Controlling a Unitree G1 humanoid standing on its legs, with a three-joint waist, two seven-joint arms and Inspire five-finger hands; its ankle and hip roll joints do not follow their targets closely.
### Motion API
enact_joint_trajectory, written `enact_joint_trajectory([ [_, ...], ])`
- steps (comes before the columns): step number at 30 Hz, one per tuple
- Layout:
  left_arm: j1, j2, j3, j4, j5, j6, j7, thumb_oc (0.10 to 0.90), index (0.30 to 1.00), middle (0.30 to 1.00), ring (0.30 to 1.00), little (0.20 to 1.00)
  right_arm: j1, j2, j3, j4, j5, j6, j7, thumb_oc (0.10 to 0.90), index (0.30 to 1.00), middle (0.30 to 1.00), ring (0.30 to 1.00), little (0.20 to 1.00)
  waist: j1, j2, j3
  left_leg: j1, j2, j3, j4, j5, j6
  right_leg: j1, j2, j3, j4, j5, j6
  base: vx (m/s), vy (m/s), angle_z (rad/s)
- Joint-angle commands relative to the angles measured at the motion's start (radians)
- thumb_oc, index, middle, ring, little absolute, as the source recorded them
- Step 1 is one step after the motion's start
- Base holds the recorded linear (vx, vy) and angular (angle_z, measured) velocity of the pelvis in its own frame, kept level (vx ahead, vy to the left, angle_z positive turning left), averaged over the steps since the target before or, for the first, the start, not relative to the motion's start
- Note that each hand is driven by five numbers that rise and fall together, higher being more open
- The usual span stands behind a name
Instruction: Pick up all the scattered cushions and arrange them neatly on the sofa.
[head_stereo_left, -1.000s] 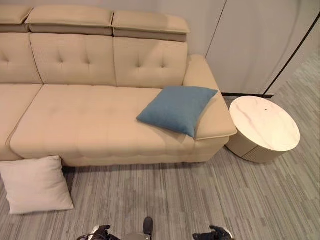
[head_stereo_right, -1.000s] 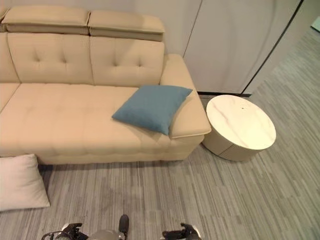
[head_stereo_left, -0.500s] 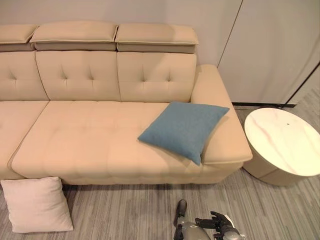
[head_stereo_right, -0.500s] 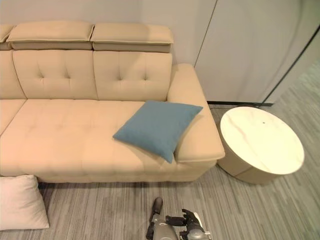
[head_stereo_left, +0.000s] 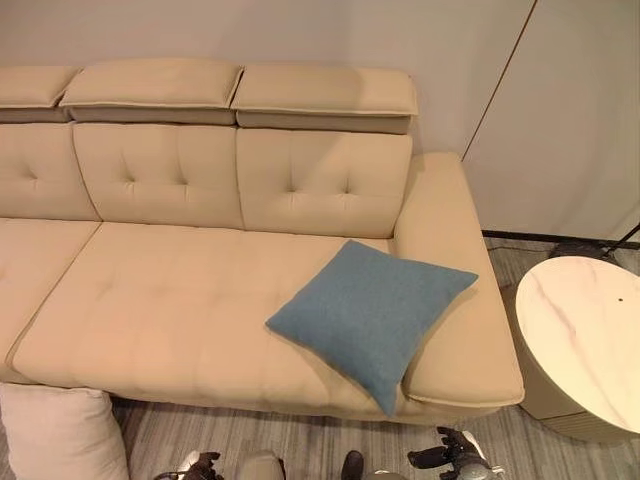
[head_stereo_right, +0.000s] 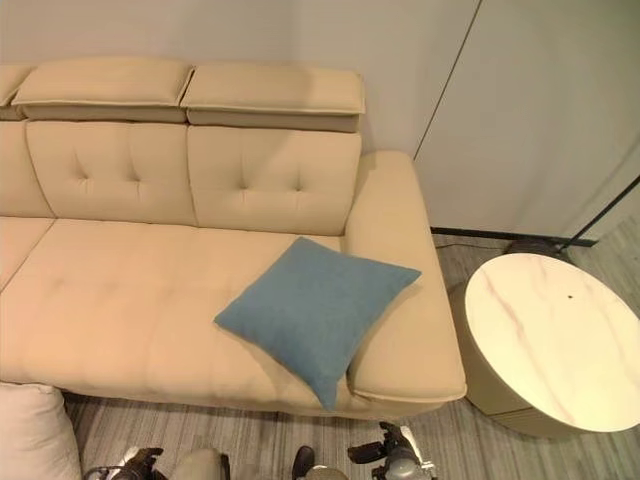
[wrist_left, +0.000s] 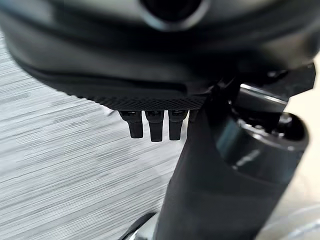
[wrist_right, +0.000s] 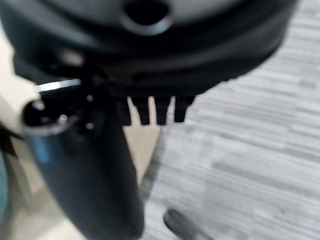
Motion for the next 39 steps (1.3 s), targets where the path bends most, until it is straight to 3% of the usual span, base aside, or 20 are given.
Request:
enact_joint_trajectory([
  [1, -0.013, -0.026, -0.024, -0.057, -0.055, -0.049, 0.065, 0.800, 0.900, 0.900, 0.900, 0.900, -0.024, -0.098, -0.019, -0.087, -0.029, -0.043, -0.104, 0.800, 0.900, 0.900, 0.900, 0.900, 0.026, 0.035, 0.029, 0.065, 0.026, -0.056, -0.381, 0.154, 0.000, -0.019, -0.004, 0.081, 0.123, -0.116, 0.105, 0.22, 0.103, -0.03],
  [2, -0.013, -0.026, -0.025, -0.057, -0.055, -0.049, 0.066, 0.800, 0.900, 0.900, 0.900, 0.900, -0.024, -0.099, -0.020, -0.088, -0.029, -0.043, -0.104, 0.800, 0.900, 0.900, 0.900, 0.900, 0.025, 0.035, 0.028, 0.066, 0.025, -0.057, -0.387, 0.159, 0.000, -0.020, -0.004, 0.080, 0.122, -0.114, 0.105, 0.32, 0.142, -0.18],
  [3, -0.016, -0.026, -0.017, -0.056, -0.071, -0.050, 0.082, 0.800, 0.900, 0.900, 0.900, 0.900, -0.026, -0.103, -0.035, -0.091, -0.020, -0.047, -0.126, 0.800, 0.900, 0.900, 0.900, 0.900, 0.032, 0.040, 0.031, 0.053, 0.018, -0.099, -0.445, 0.176, -0.009, 0.000, 0.000, 0.096, 0.115, -0.122, 0.109, 0.29, 0.123, -0.13],
  [4, -0.017, -0.025, 0.011, -0.052, -0.122, -0.058, 0.101, 0.800, 0.900, 0.900, 0.900, 0.900, -0.033, -0.121, -0.079, -0.106, 0.015, -0.060, -0.156, 0.800, 0.900, 0.900, 0.900, 0.900, 0.046, 0.051, 0.023, 0.063, -0.004, -0.188, -0.542, 0.183, -0.022, 0.021, 0.012, 0.141, 0.115, -0.142, 0.116, 0.37, 0.173, -0.22],
  [5, -0.012, -0.026, 0.026, -0.052, -0.138, -0.063, 0.103, 0.800, 0.900, 0.900, 0.900, 0.900, -0.033, -0.133, -0.104, -0.121, 0.027, -0.064, -0.166, 0.800, 0.900, 0.900, 0.900, 0.900, 0.045, 0.063, 0.010, 0.076, -0.007, -0.216, -0.564, 0.189, -0.027, 0.022, 0.018, 0.151, 0.114, -0.145, 0.121, 0.36, 0.198, -0.31],
  [7, -0.003, -0.026, 0.054, -0.057, -0.169, -0.072, 0.114, 0.800, 0.900, 0.900, 0.900, 0.900, -0.035, -0.155, -0.135, -0.142, 0.013, -0.062, -0.205, 0.800, 0.900, 0.900, 0.900, 0.900, 0.034, 0.077, -0.003, 0.095, -0.003, -0.199, -0.560, 0.210, -0.043, 0.030, 0.007, 0.147, 0.115, -0.148, 0.127, 0.22, 0.184, -0.54],
  [11, 0.029, -0.014, 0.093, -0.087, -0.192, -0.086, 0.104, 0.800, 0.900, 0.900, 0.900, 0.900, -0.003, -0.196, -0.202, -0.244, -0.024, -0.064, -0.260, 0.800, 0.900, 0.900, 0.900, 0.900, 0.030, 0.081, -0.033, 0.121, -0.025, -0.208, -0.572, 0.217, -0.035, 0.039, -0.013, 0.172, 0.091, -0.130, 0.143, 0.18, 0.153, -0.22],
  [15, 0.048, -0.004, 0.122, -0.126, -0.194, -0.097, 0.100, 0.800, 0.900, 0.900, 0.900, 0.900, 0.031, -0.279, -0.378, -0.406, -0.005, -0.071, -0.341, 0.800, 0.900, 0.900, 0.900, 0.900, 0.013, 0.080, -0.069, 0.183, -0.053, -0.178, -0.604, 0.188, -0.011, 0.041, -0.046, 0.197, 0.039, -0.098, 0.176, 0.16, 0.139, -0.26],
  [16, 0.046, 0.048, 0.088, -0.108, -0.191, -0.092, 0.063, 0.800, 0.900, 0.900, 0.900, 0.900, -0.310, -0.671, -0.355, -0.290, 0.011, -0.047, -0.309, 0.800, 0.900, 0.900, 0.900, 0.900, 0.057, 0.061, -0.101, 0.183, -0.061, -0.187, -0.604, 0.189, -0.013, 0.054, -0.053, 0.183, 0.020, -0.091, 0.183, 0.14, 0.061, -0.21],
  [17, 0.054, 0.044, 0.103, -0.137, -0.213, -0.117, 0.053, 0.800, 0.900, 0.900, 0.900, 0.900, -0.229, -0.616, -0.323, -0.274, 0.021, -0.065, -0.264, 0.800, 0.900, 0.900, 0.900, 0.900, 0.047, 0.061, -0.094, 0.198, -0.063, -0.185, -0.611, 0.182, -0.014, 0.058, -0.054, 0.183, 0.014, -0.084, 0.190, 0.16, 0.018, -0.24],
  [18, 0.055, 0.061, 0.089, -0.149, -0.234, -0.119, 0.038, 0.800, 0.900, 0.900, 0.900, 0.900, -0.277, -0.734, -0.342, -0.203, 0.094, -0.049, -0.206, 0.800, 0.900, 0.900, 0.900, 0.900, 0.052, 0.046, -0.102, 0.213, -0.068, -0.174, -0.619, 0.171, -0.015, 0.066, -0.060, 0.183, 0.005, -0.084, 0.195, 0.05, 0.046, -0.23],
  [19, 0.071, 0.046, 0.120, -0.196, -0.245, -0.117, 0.044, 0.800, 0.900, 0.900, 0.900, 0.900, -0.079, -0.747, -0.409, -0.225, 0.012, -0.052, -0.231, 0.800, 0.900, 0.900, 0.900, 0.900, 0.027, 0.051, -0.099, 0.209, -0.065, -0.160, -0.626, 0.179, -0.011, 0.052, -0.061, 0.188, 0.003, -0.069, 0.202, 0.03, 0.058, -0.07],
  [20, 0.065, 0.034, 0.126, -0.199, -0.238, -0.107, 0.041, 0.800, 0.900, 0.900, 0.900, 0.900, 0.017, -0.624, -0.484, -0.355, 0.065, -0.093, -0.241, 0.800, 0.900, 0.900, 0.900, 0.900, 0.008, 0.053, -0.099, 0.215, -0.064, -0.146, -0.631, 0.176, -0.005, 0.045, -0.062, 0.199, 0.001, -0.064, 0.205, -0.02, 0.098, 0.14],
  [21, 0.072, 0.025, 0.151, -0.197, -0.257, -0.110, 0.020, 0.800, 0.900, 0.900, 0.900, 0.900, 0.051, -0.622, -0.593, -0.512, 0.087, -0.105, -0.214, 0.800, 0.900, 0.900, 0.900, 0.900, -0.005, 0.056, -0.104, 0.219, -0.067, -0.141, -0.631, 0.170, -0.001, 0.041, -0.065, 0.206, -0.002, -0.059, 0.209, 0.03, 0.085, 0.17],
  [22, 0.064, 0.018, 0.183, -0.209, -0.291, -0.108, 0.029, 0.800, 0.900, 0.900, 0.900, 0.900, 0.147, -0.526, -0.694, -0.552, 0.177, -0.099, -0.186, 0.800, 0.900, 0.900, 0.900, 0.900, -0.022, 0.058, -0.105, 0.222, -0.071, -0.139, -0.631, 0.161, 0.003, 0.041, -0.069, 0.206, -0.006, -0.061, 0.210, 0.04, 0.085, -0.08],
  [23, 0.060, 0.012, 0.186, -0.215, -0.290, -0.120, 0.034, 0.800, 0.900, 0.900, 0.900, 0.900, 0.183, -0.530, -0.693, -0.552, 0.075, -0.143, -0.248, 0.800, 0.900, 0.900, 0.900, 0.900, -0.027, 0.062, -0.110, 0.224, -0.074, -0.136, -0.631, 0.156, 0.005, 0.040, -0.071, 0.205, -0.009, -0.059, 0.213, 0.04, 0.068, -0.23],
  [25, 0.070, 0.017, 0.195, -0.253, -0.256, -0.116, 0.018, 0.800, 0.900, 0.900, 0.900, 0.900, 0.173, -0.481, -0.642, -0.627, -0.061, -0.132, -0.305, 0.800, 0.900, 0.900, 0.900, 0.900, -0.026, 0.070, -0.113, 0.230, -0.082, -0.135, -0.631, 0.146, 0.011, 0.043, -0.075, 0.204, -0.011, -0.060, 0.216, 0.05, 0.043, -0.17],
  [30, 0.079, 0.011, 0.185, -0.274, -0.243, -0.105, 0.012, 0.800, 0.900, 0.900, 0.900, 0.900, 0.168, -0.395, -0.604, -0.776, -0.109, -0.104, -0.298, 0.800, 0.900, 0.900, 0.900, 0.900, -0.023, 0.065, -0.116, 0.246, -0.093, -0.136, -0.631, 0.124, 0.014, 0.060, -0.083, 0.201, -0.013, -0.070, 0.219, 0.04, 0.019, -0.06],
  [34, 0.084, 0.012, 0.143, -0.261, -0.224, -0.101, 0.007, 0.800, 0.900, 0.900, 0.900, 0.900, 0.045, -0.348, -0.485, -0.479, -0.005, -0.109, -0.279, 0.800, 0.900, 0.900, 0.900, 0.900, -0.001, 0.065, -0.114, 0.255, -0.104, -0.139, -0.631, 0.116, 0.019, 0.073, -0.089, 0.193, -0.021, -0.069, 0.222, 0.02, 0.013, 0.05],
  [39, 0.101, -0.001, 0.129, -0.283, -0.234, -0.098, 0.040, 0.800, 0.900, 0.900, 0.900, 0.900, -0.007, -0.200, -0.362, -0.729, 0.000, -0.117, -0.297, 0.800, 0.900, 0.900, 0.900, 0.900, 0.023, 0.073, -0.109, 0.258, -0.114, -0.144, -0.631, 0.109, 0.022, 0.078, -0.094, 0.181, -0.038, -0.061, 0.222, 0.03, 0.025, 0.10],
])
